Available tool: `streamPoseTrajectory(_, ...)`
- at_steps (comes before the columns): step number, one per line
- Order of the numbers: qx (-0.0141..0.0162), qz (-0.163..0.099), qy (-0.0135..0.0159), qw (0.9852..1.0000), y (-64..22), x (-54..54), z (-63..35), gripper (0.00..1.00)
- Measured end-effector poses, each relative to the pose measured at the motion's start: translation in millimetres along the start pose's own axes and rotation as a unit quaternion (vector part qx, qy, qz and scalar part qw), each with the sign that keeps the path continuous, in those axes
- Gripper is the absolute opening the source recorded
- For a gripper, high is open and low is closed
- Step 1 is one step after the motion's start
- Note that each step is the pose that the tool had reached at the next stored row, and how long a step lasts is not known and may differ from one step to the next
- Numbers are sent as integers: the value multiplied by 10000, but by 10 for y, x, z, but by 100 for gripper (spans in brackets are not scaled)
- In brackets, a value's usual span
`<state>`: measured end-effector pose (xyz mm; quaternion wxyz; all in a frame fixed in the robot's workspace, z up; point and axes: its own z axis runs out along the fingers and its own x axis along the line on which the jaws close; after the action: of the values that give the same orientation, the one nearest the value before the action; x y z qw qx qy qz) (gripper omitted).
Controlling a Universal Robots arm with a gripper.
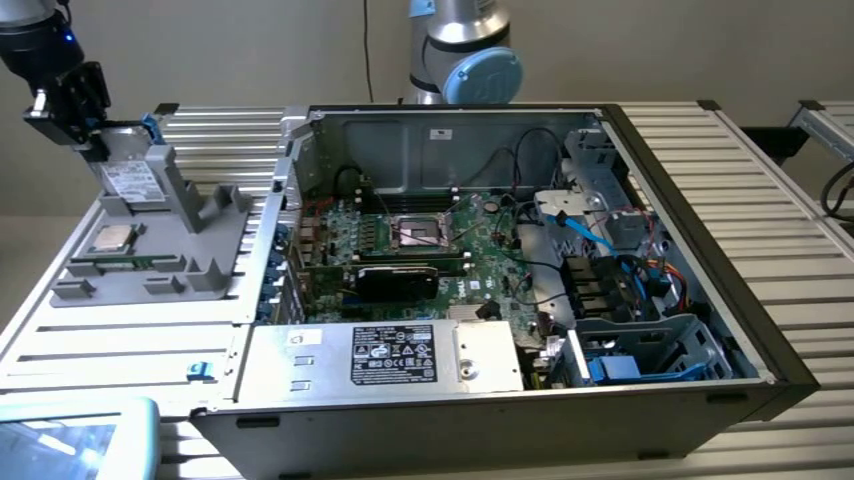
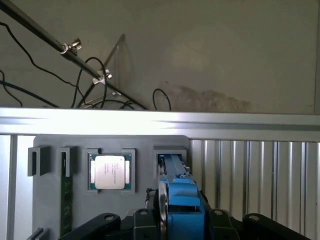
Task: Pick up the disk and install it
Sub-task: 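Pick up the disk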
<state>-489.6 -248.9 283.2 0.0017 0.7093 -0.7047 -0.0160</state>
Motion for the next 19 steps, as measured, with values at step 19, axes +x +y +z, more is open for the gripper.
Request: streamPoseTrajectory(19, -5, 131, 16, 9999, -8, 0, 17, 47)
